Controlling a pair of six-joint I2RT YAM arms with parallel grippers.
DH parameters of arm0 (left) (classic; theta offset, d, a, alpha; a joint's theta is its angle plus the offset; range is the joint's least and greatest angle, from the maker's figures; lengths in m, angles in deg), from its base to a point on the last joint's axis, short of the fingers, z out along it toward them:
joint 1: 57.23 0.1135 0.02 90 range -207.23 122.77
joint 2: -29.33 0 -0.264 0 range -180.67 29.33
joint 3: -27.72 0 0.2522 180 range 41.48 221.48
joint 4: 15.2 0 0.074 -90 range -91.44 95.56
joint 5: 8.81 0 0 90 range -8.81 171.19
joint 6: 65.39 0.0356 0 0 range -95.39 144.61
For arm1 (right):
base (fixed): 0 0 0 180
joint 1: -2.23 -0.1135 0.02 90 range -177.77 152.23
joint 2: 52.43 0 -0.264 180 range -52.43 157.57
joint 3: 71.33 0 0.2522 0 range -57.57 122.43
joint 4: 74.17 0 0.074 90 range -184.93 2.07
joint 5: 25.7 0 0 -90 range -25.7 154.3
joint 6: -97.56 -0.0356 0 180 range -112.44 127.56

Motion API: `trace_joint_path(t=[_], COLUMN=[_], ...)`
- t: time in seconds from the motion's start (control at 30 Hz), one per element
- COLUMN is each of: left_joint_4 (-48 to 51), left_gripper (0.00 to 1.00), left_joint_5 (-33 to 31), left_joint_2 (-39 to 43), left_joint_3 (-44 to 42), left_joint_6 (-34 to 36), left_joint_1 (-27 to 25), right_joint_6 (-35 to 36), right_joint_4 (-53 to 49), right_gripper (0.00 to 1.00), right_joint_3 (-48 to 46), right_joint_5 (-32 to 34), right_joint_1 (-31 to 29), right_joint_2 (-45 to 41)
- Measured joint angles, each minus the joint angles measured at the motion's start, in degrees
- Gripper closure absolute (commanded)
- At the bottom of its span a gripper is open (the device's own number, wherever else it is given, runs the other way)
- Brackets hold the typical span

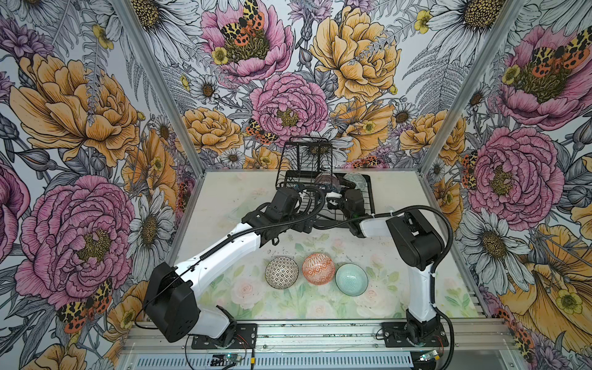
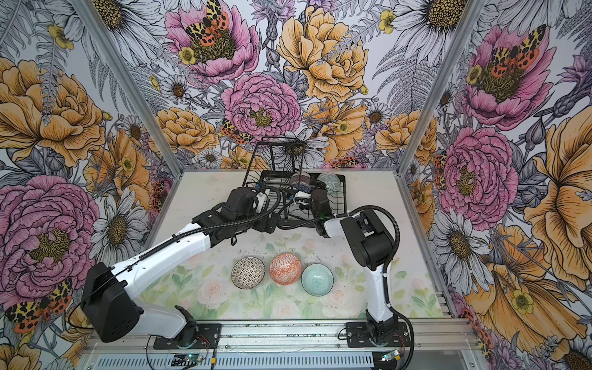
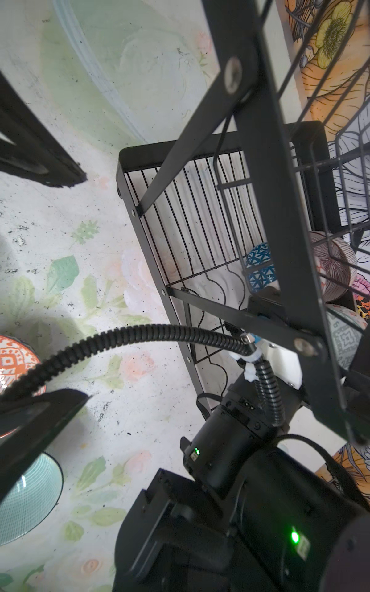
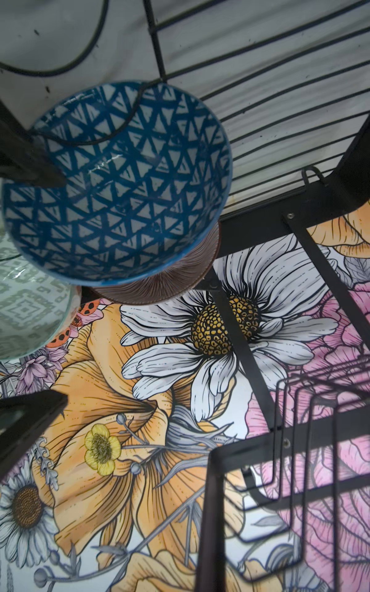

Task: Load the bowls into the dish rack
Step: 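Open and raise the right gripper while the left gripper moves to the brown-white bowl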

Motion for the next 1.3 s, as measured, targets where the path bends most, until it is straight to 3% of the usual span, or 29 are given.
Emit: trace_joint_path(t=[0.37, 0.6, 0.9, 1.3], left_joint_4=[0.1, 0.8, 5.6, 12.7], left_gripper=[0.01, 0.01, 0.01, 0.01], left_joint_5=[0.0, 0.2, 0.4, 0.7], left_joint_2=[2.9, 6.9, 13.0, 18.9], left_joint_3=[-1.0, -4.2, -10.5, -19.4], left_joint_6=[0.0, 0.0, -2.7, -9.3], left_joint_1=[2.8, 5.1, 6.3, 6.3], right_joint_6=[-1.6, -4.5, -20.5, -44.6], right_joint_4=[-0.9, -6.6, -22.5, -53.4], right_gripper=[0.01, 0.01, 0.01, 0.00], right_joint_3=[-7.3, -12.8, -12.5, 1.2], right_joint_5=[3.8, 8.0, 11.8, 7.9], right_joint_1=[1.0, 0.6, -1.0, -1.0], right_joint_2=[-9.5, -16.1, -29.0, -31.2])
